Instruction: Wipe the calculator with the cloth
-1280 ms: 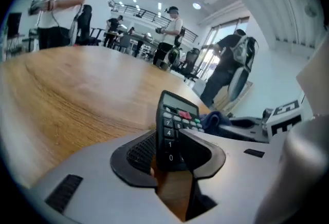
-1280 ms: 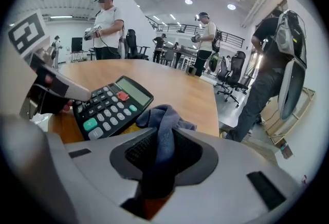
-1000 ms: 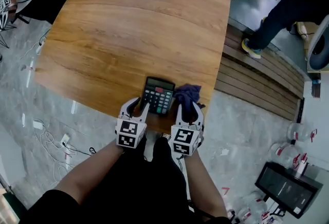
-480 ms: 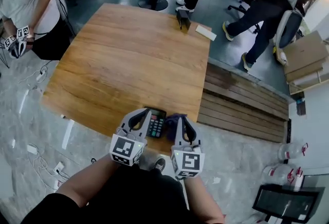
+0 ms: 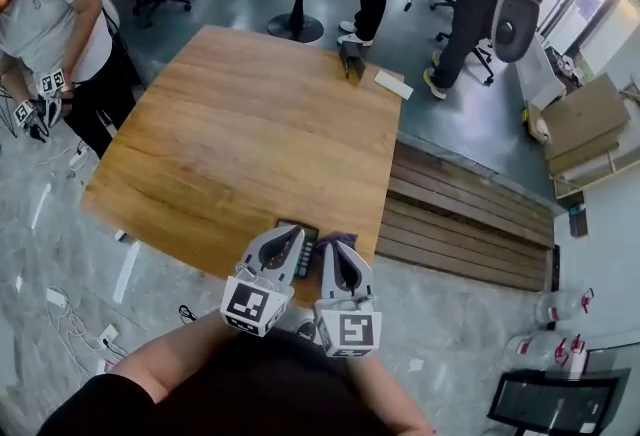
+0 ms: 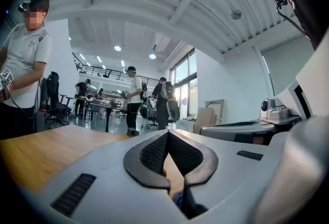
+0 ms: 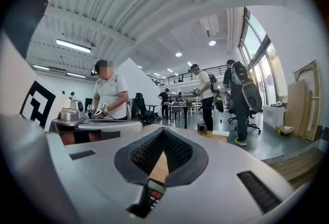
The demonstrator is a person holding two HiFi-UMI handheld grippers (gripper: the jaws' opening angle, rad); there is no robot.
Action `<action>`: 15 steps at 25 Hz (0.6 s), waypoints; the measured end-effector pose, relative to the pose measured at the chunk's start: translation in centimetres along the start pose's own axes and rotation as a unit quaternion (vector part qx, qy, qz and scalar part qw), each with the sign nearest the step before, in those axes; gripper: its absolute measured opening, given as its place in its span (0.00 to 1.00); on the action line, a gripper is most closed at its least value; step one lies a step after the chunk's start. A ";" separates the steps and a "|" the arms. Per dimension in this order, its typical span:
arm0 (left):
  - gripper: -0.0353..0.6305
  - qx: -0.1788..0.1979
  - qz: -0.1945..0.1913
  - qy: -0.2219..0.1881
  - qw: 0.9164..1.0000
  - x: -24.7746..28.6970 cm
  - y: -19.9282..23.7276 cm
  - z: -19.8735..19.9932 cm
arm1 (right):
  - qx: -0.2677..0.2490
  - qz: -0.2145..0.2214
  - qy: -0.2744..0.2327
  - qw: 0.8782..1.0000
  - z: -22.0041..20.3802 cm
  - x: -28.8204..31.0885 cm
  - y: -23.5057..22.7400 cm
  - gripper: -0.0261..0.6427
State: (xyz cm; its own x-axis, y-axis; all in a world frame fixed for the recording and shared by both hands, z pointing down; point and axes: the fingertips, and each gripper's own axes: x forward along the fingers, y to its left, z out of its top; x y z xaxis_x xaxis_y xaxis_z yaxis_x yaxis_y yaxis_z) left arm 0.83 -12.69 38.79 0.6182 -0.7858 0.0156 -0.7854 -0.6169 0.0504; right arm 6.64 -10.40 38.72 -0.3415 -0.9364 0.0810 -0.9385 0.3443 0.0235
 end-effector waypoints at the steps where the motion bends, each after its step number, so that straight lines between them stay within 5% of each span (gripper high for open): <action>1: 0.06 -0.002 0.001 -0.002 1.000 0.1 0.1 0.1 | 0.000 0.002 -0.003 1.000 0.2 0.1 0.1 0.06; 15: 0.06 -0.011 0.003 0.007 1.000 0.0 0.2 0.1 | 0.006 -0.001 -0.004 1.000 0.9 0.3 0.0 0.06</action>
State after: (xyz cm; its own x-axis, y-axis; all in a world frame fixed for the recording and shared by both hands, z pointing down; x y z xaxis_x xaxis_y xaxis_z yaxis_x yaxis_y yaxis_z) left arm 0.65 -12.81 38.69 0.6137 -0.7890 0.0292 -0.7885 -0.6106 0.0730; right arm 6.51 -10.80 37.85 -0.3406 -0.9374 0.0725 -0.9395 0.3423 0.0117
